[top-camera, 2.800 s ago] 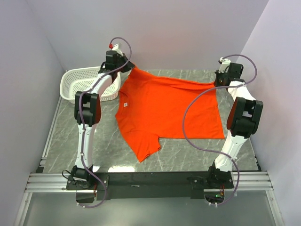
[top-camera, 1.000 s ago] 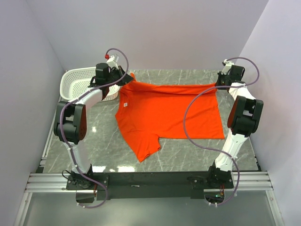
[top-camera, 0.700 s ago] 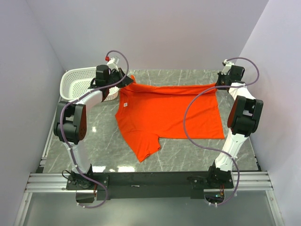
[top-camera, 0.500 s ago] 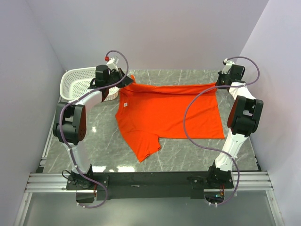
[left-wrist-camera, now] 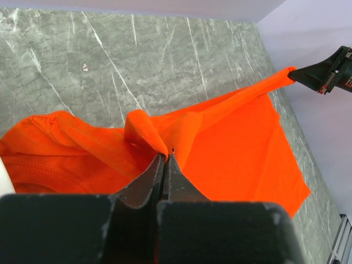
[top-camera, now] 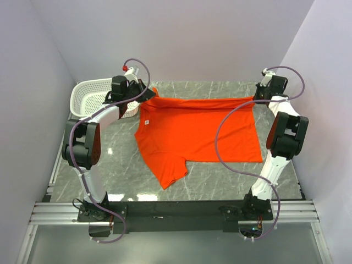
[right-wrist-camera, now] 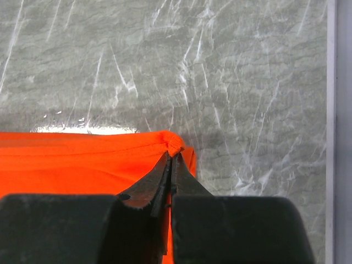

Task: Fold and stack the t-shirts
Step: Fold the tshirt

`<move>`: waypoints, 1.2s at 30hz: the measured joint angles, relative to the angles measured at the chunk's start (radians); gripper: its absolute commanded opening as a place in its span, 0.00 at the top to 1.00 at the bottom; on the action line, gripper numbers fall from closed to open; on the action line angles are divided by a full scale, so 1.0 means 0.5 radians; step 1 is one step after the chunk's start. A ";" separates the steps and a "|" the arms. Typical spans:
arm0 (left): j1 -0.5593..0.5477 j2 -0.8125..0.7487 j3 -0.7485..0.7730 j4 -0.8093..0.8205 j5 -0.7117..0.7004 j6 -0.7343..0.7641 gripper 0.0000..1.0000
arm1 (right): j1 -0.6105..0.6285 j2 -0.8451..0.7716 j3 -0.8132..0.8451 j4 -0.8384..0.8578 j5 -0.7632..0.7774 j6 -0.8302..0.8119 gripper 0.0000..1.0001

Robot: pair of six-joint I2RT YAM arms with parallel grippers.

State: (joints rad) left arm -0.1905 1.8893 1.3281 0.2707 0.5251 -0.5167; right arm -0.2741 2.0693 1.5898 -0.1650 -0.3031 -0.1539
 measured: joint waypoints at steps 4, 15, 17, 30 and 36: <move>0.000 0.000 0.000 -0.005 0.000 0.000 0.99 | -0.020 -0.009 -0.042 0.013 0.013 -0.014 0.61; 0.000 0.000 -0.057 -0.020 0.002 0.009 0.99 | -0.277 -0.178 -0.472 0.013 0.006 -0.175 0.34; 0.000 0.000 -0.063 -0.021 0.004 0.011 0.99 | -0.299 -0.220 -0.528 -0.002 -0.066 -0.229 0.34; 0.000 0.000 -0.125 -0.043 0.018 0.040 0.99 | -0.269 -0.352 -0.579 -0.108 -0.517 -0.371 0.34; -0.003 -0.005 -0.165 -0.066 0.015 0.061 0.99 | -0.270 -0.364 -0.612 -0.138 -0.554 -0.391 0.34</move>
State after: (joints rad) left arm -0.1921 1.8870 1.2457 0.2379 0.5327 -0.4862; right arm -0.4091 1.8874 1.2839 -0.2340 -0.5800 -0.3496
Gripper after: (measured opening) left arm 0.013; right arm 0.664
